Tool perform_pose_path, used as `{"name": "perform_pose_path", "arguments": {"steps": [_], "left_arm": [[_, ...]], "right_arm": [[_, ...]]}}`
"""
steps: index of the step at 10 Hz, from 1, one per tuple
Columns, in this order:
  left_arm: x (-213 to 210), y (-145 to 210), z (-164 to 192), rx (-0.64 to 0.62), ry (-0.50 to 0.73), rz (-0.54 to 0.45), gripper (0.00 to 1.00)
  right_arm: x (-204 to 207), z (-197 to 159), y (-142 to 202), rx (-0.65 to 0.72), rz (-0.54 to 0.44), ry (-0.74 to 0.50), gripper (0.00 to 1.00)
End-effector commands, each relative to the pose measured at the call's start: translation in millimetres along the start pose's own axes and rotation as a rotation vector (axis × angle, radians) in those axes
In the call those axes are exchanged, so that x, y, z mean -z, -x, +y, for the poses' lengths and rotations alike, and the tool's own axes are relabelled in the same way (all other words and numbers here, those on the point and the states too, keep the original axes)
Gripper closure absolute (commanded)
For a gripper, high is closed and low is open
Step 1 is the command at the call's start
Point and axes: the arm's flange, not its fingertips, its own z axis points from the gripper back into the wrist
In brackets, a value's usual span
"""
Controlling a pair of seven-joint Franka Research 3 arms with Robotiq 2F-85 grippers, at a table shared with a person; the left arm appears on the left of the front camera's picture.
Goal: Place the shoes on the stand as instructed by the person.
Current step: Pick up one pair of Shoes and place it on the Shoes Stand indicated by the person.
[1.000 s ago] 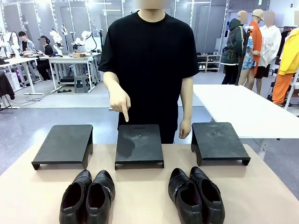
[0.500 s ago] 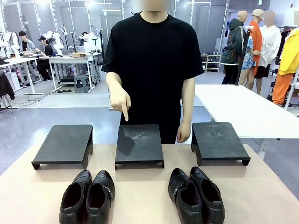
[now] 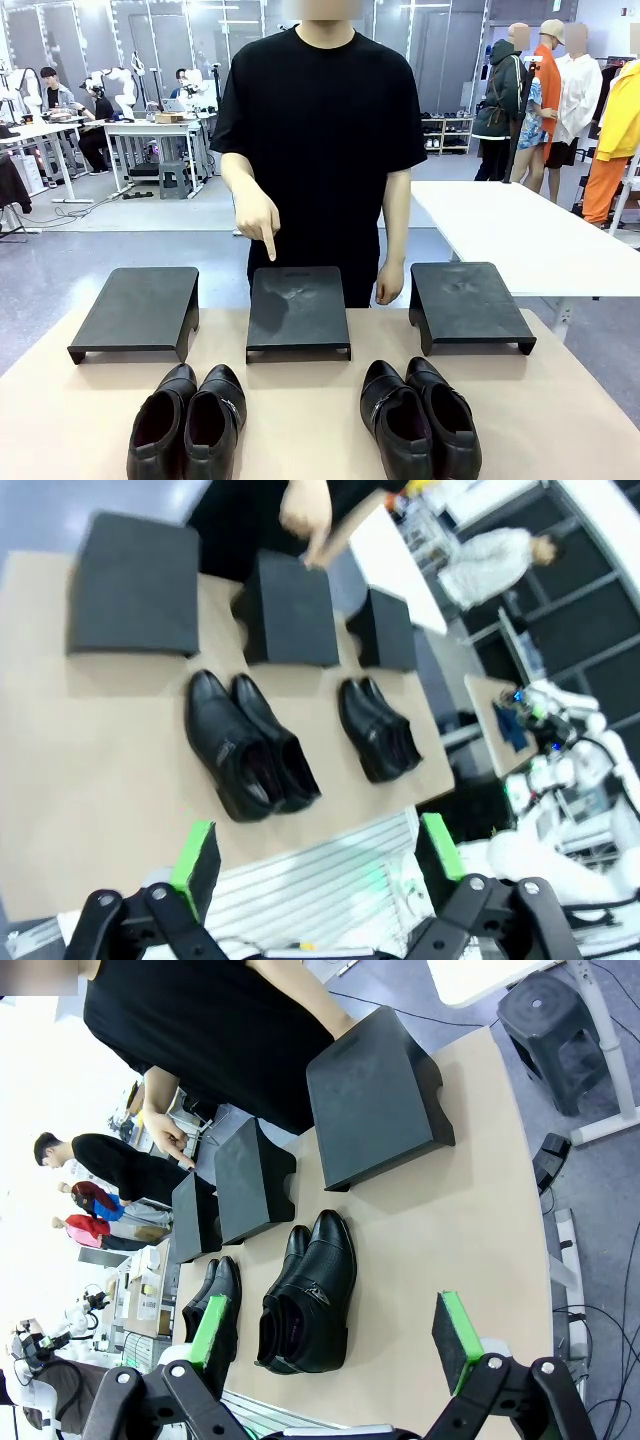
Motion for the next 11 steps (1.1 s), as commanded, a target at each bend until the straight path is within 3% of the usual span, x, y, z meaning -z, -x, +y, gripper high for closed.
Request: {"name": "perform_pose_path", "arguments": {"steps": [1, 5, 8, 11], "left_arm": [[19, -18, -36, 0.013, -0.047, 0.157, 0.0], [123, -4, -107, 0.023, -0.242, 0.44, 0.0], [200, 25, -116, 0.054, -0.429, 0.493, 0.0], [255, 57, -109, 0.049, -0.518, 0.489, 0.0]], "right_arm": [[-2, -2, 0, 0.003, -0.005, -0.005, 0.0], [-2, -2, 0, 0.003, -0.005, -0.005, 0.0], [-2, -2, 0, 0.003, -0.005, -0.005, 0.0], [-2, -2, 0, 0.003, -0.005, -0.005, 0.0]]}}
